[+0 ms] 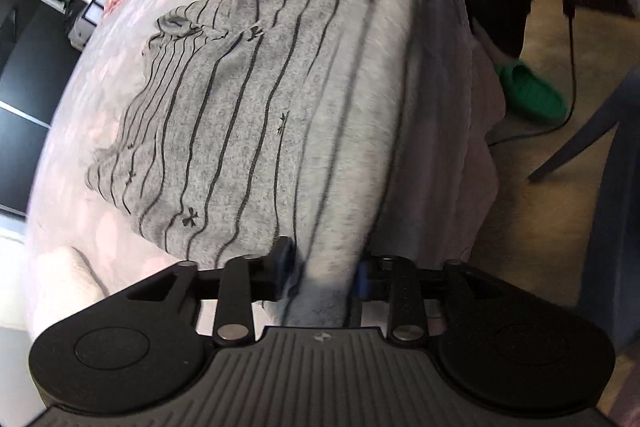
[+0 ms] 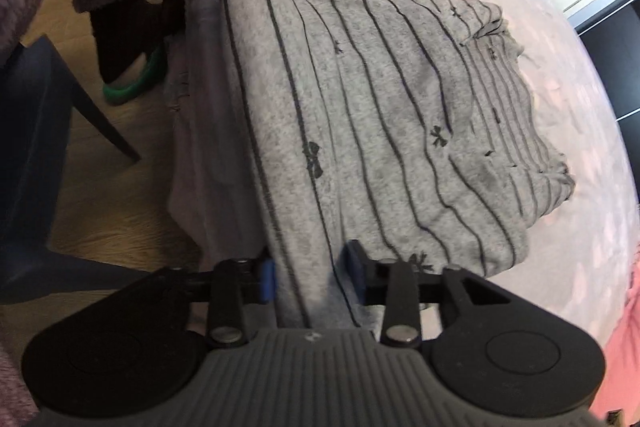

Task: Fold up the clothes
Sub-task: 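Flip the shirt over with both tools and open them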

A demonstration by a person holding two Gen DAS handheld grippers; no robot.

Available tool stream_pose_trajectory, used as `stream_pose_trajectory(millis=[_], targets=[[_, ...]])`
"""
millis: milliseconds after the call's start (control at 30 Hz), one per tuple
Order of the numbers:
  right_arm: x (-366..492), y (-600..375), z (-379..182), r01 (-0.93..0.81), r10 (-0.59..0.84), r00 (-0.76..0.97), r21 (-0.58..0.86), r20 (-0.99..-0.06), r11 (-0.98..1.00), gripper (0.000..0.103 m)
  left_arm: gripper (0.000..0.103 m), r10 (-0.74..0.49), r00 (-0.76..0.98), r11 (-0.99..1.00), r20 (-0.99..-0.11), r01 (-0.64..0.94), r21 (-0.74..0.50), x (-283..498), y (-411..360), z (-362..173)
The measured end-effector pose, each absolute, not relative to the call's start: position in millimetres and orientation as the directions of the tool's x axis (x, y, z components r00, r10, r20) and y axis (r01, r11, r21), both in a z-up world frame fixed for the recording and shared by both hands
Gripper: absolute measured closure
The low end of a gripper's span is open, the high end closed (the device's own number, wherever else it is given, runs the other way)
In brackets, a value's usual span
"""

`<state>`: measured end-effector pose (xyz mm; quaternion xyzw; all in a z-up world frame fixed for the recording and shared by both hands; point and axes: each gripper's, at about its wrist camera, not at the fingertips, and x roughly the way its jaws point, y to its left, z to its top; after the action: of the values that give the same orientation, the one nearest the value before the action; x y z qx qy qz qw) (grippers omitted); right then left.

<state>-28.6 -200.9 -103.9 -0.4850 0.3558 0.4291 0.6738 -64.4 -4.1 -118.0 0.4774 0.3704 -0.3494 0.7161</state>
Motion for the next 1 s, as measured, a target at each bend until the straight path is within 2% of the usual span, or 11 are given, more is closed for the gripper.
stream_pose_trajectory(millis=[133, 233, 267, 333, 533, 667, 900, 967, 1000], targets=[[-39, -218, -82, -0.934, 0.262, 0.348, -0.311, -0.9, 0.173, 0.043, 0.061, -0.231, 0.407, 0.359, -0.884, 0.88, 0.312, -58, 7, -90], [-37, -228, -59, -0.949, 0.323, 0.3, -0.247, -0.898, 0.196, 0.041, 0.058, -0.326, 0.37, 0.415, -0.87, 0.883, 0.22, -48, 19, -61], [-34, -230, -52, -0.951, 0.347, 0.29, -0.228, -0.892, 0.208, 0.041, 0.053, -0.356, 0.367, 0.438, -0.859, 0.878, 0.193, -43, 22, -50], [-23, -227, -41, -0.932, 0.353, 0.331, -0.243, -0.875, 0.271, 0.036, 0.05, -0.385, 0.373, 0.483, -0.844, 0.861, 0.16, -29, 27, -34], [42, -222, -33, -0.82, 0.311, 0.414, -0.202, -0.856, 0.536, 0.033, 0.05, -0.302, 0.462, 0.69, -0.834, 0.71, 0.143, 34, 24, -19], [91, -215, -38, -0.726, 0.285, 0.44, -0.152, -0.851, 0.67, 0.031, 0.049, -0.273, 0.471, 0.813, -0.839, 0.579, 0.06, 90, 30, -34], [171, -209, -70, -0.544, 0.2, 0.435, -0.079, -0.878, 0.836, 0.031, 0.049, -0.185, 0.439, 0.917, -0.879, 0.399, 0.006, 167, 46, -54], [192, -212, -74, -0.514, 0.18, 0.427, -0.074, -0.886, 0.854, 0.038, 0.049, -0.15, 0.443, 0.926, -0.884, 0.377, 0.031, 188, 48, -62], [202, -216, -73, -0.498, 0.178, 0.423, -0.064, -0.888, 0.865, 0.048, 0.049, -0.139, 0.443, 0.931, -0.886, 0.364, 0.036, 198, 50, -66]])
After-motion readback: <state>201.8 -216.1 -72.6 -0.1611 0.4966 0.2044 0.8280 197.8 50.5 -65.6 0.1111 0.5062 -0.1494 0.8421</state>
